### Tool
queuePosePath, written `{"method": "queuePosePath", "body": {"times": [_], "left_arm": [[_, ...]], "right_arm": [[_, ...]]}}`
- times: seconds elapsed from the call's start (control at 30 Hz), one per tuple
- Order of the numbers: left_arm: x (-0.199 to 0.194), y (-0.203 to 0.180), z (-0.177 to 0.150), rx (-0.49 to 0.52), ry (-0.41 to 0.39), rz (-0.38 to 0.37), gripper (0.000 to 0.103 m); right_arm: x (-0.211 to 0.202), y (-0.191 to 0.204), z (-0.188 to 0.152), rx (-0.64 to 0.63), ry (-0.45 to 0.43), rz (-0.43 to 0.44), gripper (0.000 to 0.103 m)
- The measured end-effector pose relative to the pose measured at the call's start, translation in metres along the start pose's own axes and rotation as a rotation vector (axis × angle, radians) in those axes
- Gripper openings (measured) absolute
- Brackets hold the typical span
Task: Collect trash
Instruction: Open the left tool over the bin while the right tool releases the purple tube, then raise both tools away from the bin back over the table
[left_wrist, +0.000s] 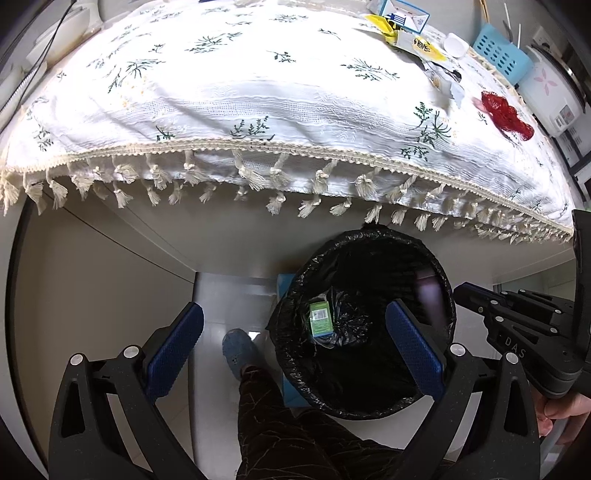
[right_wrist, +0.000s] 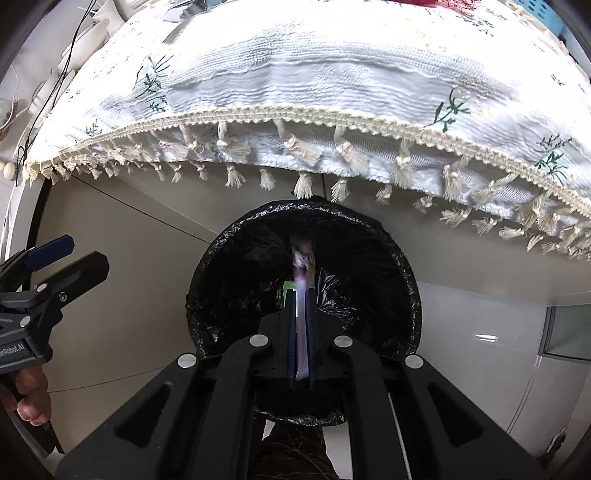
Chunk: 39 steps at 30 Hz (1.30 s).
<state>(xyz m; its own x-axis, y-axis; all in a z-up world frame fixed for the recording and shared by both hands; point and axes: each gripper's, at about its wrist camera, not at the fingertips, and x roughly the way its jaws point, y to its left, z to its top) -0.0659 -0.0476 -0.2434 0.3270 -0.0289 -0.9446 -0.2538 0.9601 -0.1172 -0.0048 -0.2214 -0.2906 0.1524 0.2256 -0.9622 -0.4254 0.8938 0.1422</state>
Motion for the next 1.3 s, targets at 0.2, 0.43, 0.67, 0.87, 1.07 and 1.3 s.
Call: {"method": "queuePosePath", "body": {"times": [0.2,0.43,0.67,0.87,1.07,1.3], "left_arm": [[-0.001,-0.003,0.003,0.0,-0.013,-0.01,0.097],[-0.011,-0.013,0.007,0.01,-0.031,-0.021,0.097],[-0.037,-0.021,0.011,0.008,-0.067,-0.056,0.097],[-0.066,-0.024,0.014,-0.014,-0.087,-0.054,0.097],[-0.095,-0.026,0.018,-0.04,-0.112,-0.048,0.097],[-0.12,-0.031,0.021,-0.056,-0.131,-0.027,0.097]], "right_arm": [[-0.007,-0.006,0.004,0.014,-0.02,-0.003,0.03],[-0.036,-0.016,0.002,0.031,-0.065,-0.023,0.063],[-0.082,-0.021,0.007,0.036,-0.138,-0.071,0.086],[-0.13,-0.027,0.009,0.046,-0.221,-0.096,0.093],[-0.16,-0.022,0.013,0.014,-0.265,-0.129,0.094],[-0.186,-0.025,0.017,0.0,-0.301,-0.095,0.094]]}}
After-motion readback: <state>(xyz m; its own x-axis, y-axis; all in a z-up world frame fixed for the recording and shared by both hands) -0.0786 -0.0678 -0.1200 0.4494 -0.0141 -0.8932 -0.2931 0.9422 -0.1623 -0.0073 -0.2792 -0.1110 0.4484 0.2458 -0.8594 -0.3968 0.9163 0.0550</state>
